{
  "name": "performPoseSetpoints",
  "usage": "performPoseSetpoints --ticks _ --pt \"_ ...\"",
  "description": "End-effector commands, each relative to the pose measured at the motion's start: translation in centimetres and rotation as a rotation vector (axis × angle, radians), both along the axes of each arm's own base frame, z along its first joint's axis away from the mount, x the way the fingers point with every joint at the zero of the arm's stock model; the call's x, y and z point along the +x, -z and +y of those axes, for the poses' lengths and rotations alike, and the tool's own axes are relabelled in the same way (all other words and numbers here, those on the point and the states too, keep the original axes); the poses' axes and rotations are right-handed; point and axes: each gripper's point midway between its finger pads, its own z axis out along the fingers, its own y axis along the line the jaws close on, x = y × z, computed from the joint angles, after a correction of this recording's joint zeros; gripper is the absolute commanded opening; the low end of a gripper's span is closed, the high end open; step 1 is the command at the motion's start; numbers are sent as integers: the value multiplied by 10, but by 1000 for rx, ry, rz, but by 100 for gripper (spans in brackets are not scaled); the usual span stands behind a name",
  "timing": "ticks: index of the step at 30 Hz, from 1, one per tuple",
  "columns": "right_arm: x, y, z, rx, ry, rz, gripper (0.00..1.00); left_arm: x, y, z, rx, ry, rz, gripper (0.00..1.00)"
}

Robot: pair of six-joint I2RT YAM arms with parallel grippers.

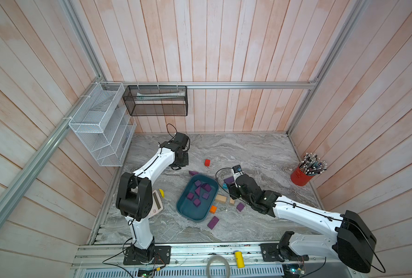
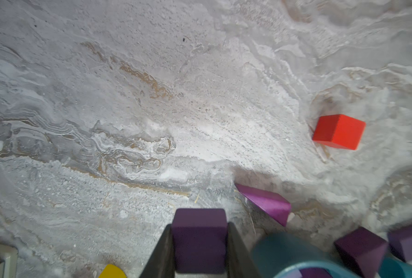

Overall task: Pick purple bricks into the storage bin
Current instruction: Pick up the building block from the center of the board, then place the building block in the storage box.

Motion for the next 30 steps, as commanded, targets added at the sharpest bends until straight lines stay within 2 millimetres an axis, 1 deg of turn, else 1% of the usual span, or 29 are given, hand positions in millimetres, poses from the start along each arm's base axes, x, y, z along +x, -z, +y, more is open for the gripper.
performPoseSetpoints --ticks 1,10,17,24,30 --pt "8 -10 4 22 14 -15 58 -21 -7 -4 -23 14 15 25" --pt "18 -8 -1 72 58 35 57 -60 -32 -14 -74 54 -9 26" --pt "26 -13 -8 105 93 42 58 -98 -36 -25 -73 81 4 25" --pt "27 -17 -13 130 115 46 58 -135 -26 -40 -76 120 44 25" --pt "26 -19 -16 151 125 53 57 -163 -9 -57 -83 175 93 25"
